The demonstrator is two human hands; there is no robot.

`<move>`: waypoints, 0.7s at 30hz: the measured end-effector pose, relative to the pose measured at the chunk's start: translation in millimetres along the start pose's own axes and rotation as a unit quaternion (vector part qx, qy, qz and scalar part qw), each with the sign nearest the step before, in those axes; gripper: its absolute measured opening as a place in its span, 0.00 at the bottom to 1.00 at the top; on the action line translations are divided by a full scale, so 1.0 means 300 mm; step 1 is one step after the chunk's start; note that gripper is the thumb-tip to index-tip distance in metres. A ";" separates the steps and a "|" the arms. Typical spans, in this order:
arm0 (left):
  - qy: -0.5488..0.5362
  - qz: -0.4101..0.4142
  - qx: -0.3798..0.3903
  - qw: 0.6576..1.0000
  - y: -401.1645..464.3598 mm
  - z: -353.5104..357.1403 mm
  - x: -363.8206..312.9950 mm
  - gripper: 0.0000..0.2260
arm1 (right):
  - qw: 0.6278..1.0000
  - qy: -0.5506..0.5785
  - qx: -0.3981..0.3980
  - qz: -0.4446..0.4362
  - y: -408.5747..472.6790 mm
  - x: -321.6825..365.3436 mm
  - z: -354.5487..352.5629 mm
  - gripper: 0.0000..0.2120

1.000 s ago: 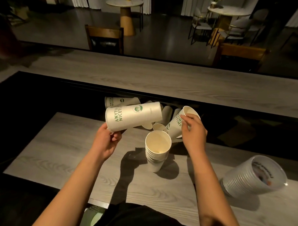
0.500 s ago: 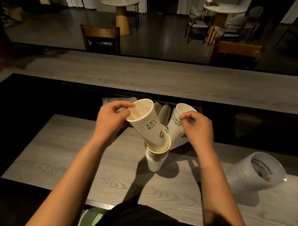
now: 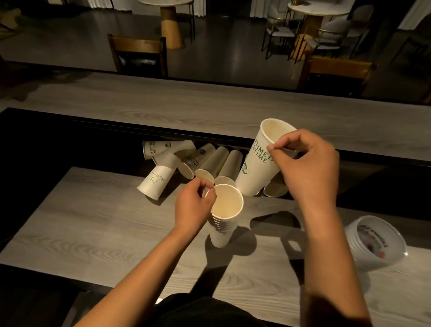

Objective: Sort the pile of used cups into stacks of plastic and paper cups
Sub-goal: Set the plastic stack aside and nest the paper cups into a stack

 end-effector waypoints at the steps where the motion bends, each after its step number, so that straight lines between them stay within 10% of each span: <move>1: -0.008 -0.011 -0.003 1.000 -0.004 0.007 0.006 0.07 | 1.000 0.013 -0.017 -0.004 0.003 0.022 -0.014 0.08; 8: -0.111 -0.078 -0.022 0.991 -0.011 0.030 0.028 0.04 | 0.995 0.099 -0.020 -0.019 -0.007 0.125 -0.049 0.09; 21: -0.181 -0.249 0.031 0.951 -0.021 0.028 0.137 0.09 | 0.933 -0.081 0.339 -0.096 -0.168 -0.001 0.164 0.13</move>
Point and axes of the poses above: each hand's wrist, its own y-axis towards the middle knuckle, its own z-axis out of the palm, x = y × z, the point moved 4 cm from there along y, towards the middle knuckle, and after that the axes turned 15 degrees about -x, right-handed, at the moved point
